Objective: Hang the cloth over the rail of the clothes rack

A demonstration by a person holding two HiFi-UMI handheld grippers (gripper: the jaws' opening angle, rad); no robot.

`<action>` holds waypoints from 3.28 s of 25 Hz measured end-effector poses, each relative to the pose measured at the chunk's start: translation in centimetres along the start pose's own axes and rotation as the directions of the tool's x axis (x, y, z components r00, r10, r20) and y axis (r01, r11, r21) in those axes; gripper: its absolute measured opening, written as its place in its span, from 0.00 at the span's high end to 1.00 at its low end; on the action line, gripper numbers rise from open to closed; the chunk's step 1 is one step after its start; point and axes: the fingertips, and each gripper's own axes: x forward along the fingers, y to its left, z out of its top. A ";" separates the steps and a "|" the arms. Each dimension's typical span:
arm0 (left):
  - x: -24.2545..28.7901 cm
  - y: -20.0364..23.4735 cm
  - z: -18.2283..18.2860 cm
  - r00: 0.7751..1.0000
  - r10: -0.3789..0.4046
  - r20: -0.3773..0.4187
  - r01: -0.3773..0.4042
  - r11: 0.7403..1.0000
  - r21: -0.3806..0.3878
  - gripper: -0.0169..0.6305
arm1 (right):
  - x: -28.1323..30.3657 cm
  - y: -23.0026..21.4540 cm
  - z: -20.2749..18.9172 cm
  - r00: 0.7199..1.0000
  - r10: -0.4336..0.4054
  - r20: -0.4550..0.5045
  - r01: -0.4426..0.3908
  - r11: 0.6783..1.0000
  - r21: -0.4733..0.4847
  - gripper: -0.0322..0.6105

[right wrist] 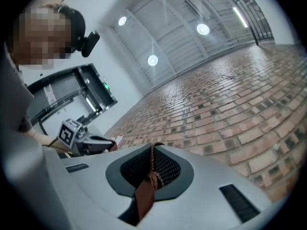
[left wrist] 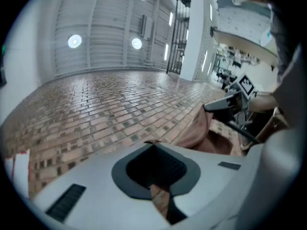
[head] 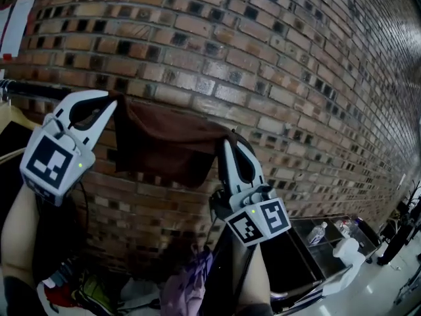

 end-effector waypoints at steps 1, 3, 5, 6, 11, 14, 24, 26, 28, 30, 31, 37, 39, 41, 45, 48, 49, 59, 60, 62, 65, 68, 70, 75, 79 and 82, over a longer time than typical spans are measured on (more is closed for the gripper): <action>-0.5 -0.9 -0.1 0.999 -0.020 0.031 0.022 0.998 -0.055 0.92 | -0.5 -0.2 0.1 1.000 0.005 0.020 -0.005 1.000 0.030 0.92; -1.1 -2.3 -0.3 0.997 -0.025 0.078 0.034 0.993 -0.115 0.92 | -1.6 -0.9 -0.1 0.999 -0.020 0.037 0.018 0.998 0.061 0.92; -1.7 -2.9 -1.3 0.996 0.010 0.086 0.001 0.992 -0.128 0.92 | -2.3 -1.1 -1.3 0.999 -0.040 0.011 0.039 0.997 0.060 0.92; -2.0 -3.1 -2.1 0.997 0.028 0.076 -0.017 0.991 -0.136 0.92 | -2.5 -0.9 -2.0 0.999 -0.039 -0.006 0.039 0.998 0.059 0.92; -2.9 -3.5 -6.7 0.999 0.039 -0.008 -0.040 0.973 -0.227 0.92 | -2.9 0.1 -4.7 0.999 -0.026 -0.039 0.028 0.998 0.059 0.92; -3.3 -3.8 -8.2 0.999 0.047 -0.010 -0.048 0.968 -0.246 0.92 | -2.9 0.6 -6.0 0.998 -0.020 -0.055 0.023 0.998 0.052 0.92; -5.3 -6.7 -11.9 1.000 0.018 0.001 -0.017 0.942 -0.334 0.92 | -4.6 1.3 -9.1 0.997 -0.025 -0.078 0.027 0.999 0.030 0.92; -5.3 -7.1 -12.2 1.000 0.019 0.009 -0.015 0.940 -0.341 0.92 | -4.9 1.2 -9.3 0.997 -0.027 -0.068 0.030 0.998 0.049 0.92; -5.3 -7.0 -12.2 0.999 0.029 0.023 -0.019 0.940 -0.341 0.91 | -5.0 1.1 -9.5 0.997 -0.034 -0.065 0.037 0.998 0.054 0.92; -5.5 -6.7 -12.1 0.998 0.047 0.034 -0.033 0.941 -0.336 0.91 | -5.1 1.2 -9.7 0.997 -0.041 -0.070 0.043 0.999 0.030 0.91; -5.6 -6.6 -12.0 0.997 0.061 0.038 -0.045 0.941 -0.334 0.90 | -5.1 1.3 -9.9 0.996 -0.045 -0.074 0.046 0.999 0.016 0.90; -5.8 -6.7 -13.1 0.996 0.086 0.015 -0.076 0.940 -0.333 0.65 | -5.8 0.8 -10.8 0.992 -0.079 -0.100 0.079 0.997 0.003 0.82; -6.0 -7.2 -14.0 0.997 0.073 -0.009 -0.071 0.936 -0.344 0.61 | -6.2 0.8 -11.4 0.989 -0.084 -0.118 0.086 0.996 0.009 0.78; -6.5 -8.0 -15.0 0.997 0.065 -0.029 -0.071 0.929 -0.364 0.60 | -7.1 1.0 -12.3 0.986 -0.096 -0.135 0.099 0.995 0.009 0.75; -8.5 -10.7 -17.1 0.997 0.034 -0.067 -0.058 0.913 -0.403 0.60 | -9.9 2.2 -14.2 0.978 -0.136 -0.158 0.141 0.990 0.021 0.75; -9.2 -13.8 -18.5 0.993 -0.018 -0.114 -0.032 0.909 -0.416 0.72 | -11.9 2.9 -15.6 0.971 -0.170 -0.170 0.183 0.981 0.059 0.75; -9.4 -14.7 -18.7 0.992 -0.018 -0.127 -0.037 0.907 -0.420 0.78 | -12.5 3.2 -16.1 0.968 -0.173 -0.182 0.189 0.979 0.078 0.75; -12.2 -23.3 -14.1 0.983 0.033 -0.179 -0.109 0.894 -0.435 0.95 | -20.3 6.3 -15.6 0.955 -0.146 -0.260 0.197 0.963 0.185 0.82; -12.5 -24.3 -13.3 0.983 0.033 -0.183 -0.109 0.899 -0.424 0.95 | -21.0 6.7 -15.1 0.955 -0.144 -0.260 0.195 0.963 0.185 0.85; -13.2 -26.6 -11.9 0.983 0.027 -0.184 -0.103 0.901 -0.421 0.95 | -22.5 7.7 -13.9 0.962 -0.132 -0.239 0.177 0.968 0.177 0.93; -14.5 -30.5 -10.8 0.979 -0.005 -0.206 -0.090 0.889 -0.449 0.95 | -25.2 9.9 -13.2 0.963 -0.088 -0.255 0.131 0.978 0.160 0.93; -16.8 -33.9 -10.0 0.968 -0.033 -0.247 -0.086 0.886 -0.455 0.95 | -28.3 12.3 -13.9 0.946 -0.041 -0.323 0.110 0.974 0.196 0.93; -18.3 -35.7 -9.6 0.962 -0.057 -0.266 -0.082 0.872 -0.482 0.95 | -29.9 13.6 -14.1 0.940 -0.028 -0.341 0.112 0.967 0.230 0.93; -21.3 -37.5 -9.3 0.947 -0.080 -0.311 -0.104 0.841 -0.531 0.95 | -32.2 16.2 -13.9 0.925 -0.018 -0.380 0.112 0.968 0.226 0.93; -23.0 -38.2 -8.7 0.948 -0.097 -0.304 -0.091 0.831 -0.550 0.95 | -33.1 18.1 -14.0 0.914 -0.007 -0.405 0.111 0.966 0.233 0.93; -24.4 -37.4 -9.3 0.944 -0.100 -0.315 -0.106 0.810 -0.577 0.95 | -33.3 19.0 -14.8 0.903 -0.019 -0.430 0.129 0.965 0.229 0.93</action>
